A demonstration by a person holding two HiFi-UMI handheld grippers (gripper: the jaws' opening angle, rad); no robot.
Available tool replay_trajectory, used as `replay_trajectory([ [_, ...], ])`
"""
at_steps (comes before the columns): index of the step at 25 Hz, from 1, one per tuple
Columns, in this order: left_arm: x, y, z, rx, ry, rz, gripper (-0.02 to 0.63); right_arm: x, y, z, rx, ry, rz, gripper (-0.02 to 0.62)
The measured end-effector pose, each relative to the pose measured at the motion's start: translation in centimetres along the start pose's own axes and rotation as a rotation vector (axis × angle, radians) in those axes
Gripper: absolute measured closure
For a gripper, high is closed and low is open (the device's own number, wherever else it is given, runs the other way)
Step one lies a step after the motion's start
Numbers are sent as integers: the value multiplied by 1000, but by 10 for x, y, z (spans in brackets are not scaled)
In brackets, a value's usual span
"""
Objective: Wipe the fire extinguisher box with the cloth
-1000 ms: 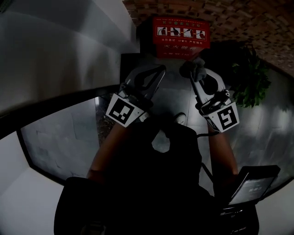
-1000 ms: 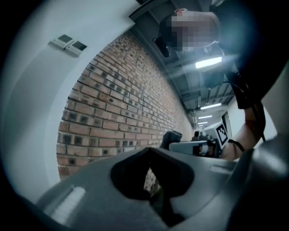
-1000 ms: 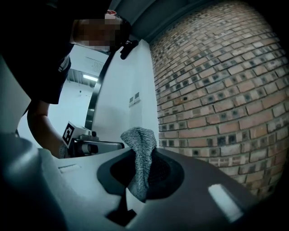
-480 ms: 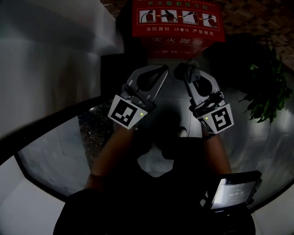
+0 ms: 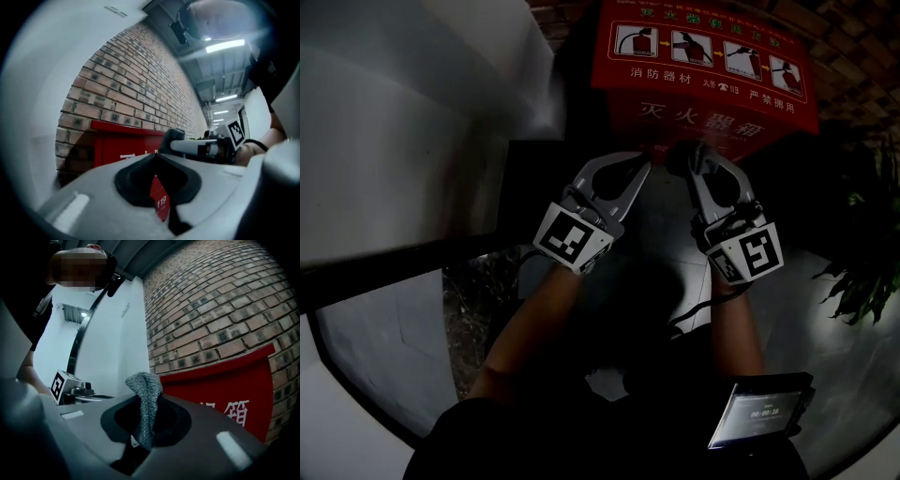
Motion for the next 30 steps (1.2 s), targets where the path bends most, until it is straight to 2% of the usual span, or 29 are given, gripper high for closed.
replay_trajectory([
  [5, -3, 15, -13, -30, -33, 15, 611, 23, 7, 27, -20, 47, -44, 561],
  [8, 1, 22, -25, -53, -22, 49, 611, 19, 13, 52, -52, 72, -73, 561],
  [14, -15, 35, -27, -102, -73, 34, 611, 11, 24, 99, -78, 78, -107, 561],
  [20, -22, 35, -28, -122, -67, 48, 611, 1, 30, 128, -23, 75, -158, 561],
  [28, -16, 32, -19, -80, -45, 66, 611, 9, 18, 111, 25, 112, -251, 561],
  [30, -14, 27, -10, -60, -46, 63, 611, 10, 6, 97, 54, 114, -242, 561],
])
Point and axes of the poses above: the fingertips, and each gripper's own axes: z forward along the fingers, y to its left, x out of its underside, the point moved 8 cm from there along -z, backward along the fingers, and after that the axes turned 10 degrees about -z, right-handed, at the moved point
